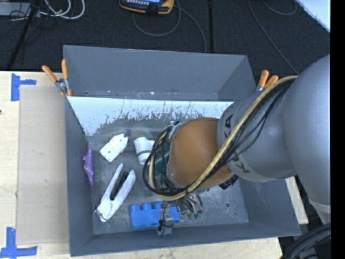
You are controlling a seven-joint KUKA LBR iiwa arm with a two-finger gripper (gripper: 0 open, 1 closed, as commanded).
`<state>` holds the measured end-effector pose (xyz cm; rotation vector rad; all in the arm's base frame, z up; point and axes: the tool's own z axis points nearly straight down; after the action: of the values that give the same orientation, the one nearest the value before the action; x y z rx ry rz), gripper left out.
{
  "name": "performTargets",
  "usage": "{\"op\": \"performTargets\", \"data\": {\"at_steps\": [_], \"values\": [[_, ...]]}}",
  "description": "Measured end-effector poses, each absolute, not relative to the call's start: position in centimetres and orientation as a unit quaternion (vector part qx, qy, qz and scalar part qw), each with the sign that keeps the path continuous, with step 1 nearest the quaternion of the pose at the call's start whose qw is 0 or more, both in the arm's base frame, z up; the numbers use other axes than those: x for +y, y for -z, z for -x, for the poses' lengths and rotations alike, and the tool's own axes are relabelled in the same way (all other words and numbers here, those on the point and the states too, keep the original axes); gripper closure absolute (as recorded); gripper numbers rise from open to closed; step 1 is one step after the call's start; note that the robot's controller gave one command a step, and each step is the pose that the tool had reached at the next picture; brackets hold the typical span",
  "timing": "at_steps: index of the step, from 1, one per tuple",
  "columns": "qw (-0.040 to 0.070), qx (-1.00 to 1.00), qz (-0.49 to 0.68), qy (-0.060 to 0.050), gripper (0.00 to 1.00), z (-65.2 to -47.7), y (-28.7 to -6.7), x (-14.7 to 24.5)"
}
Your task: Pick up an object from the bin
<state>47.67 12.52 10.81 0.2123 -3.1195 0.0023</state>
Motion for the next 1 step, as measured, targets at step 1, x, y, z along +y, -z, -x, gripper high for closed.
{"op": "performTargets", "data": {"at_steps": [1], "values": [[0.002,-0.998,-0.059,0.000,0.00,-47.79,-13.90,12.51]]}}
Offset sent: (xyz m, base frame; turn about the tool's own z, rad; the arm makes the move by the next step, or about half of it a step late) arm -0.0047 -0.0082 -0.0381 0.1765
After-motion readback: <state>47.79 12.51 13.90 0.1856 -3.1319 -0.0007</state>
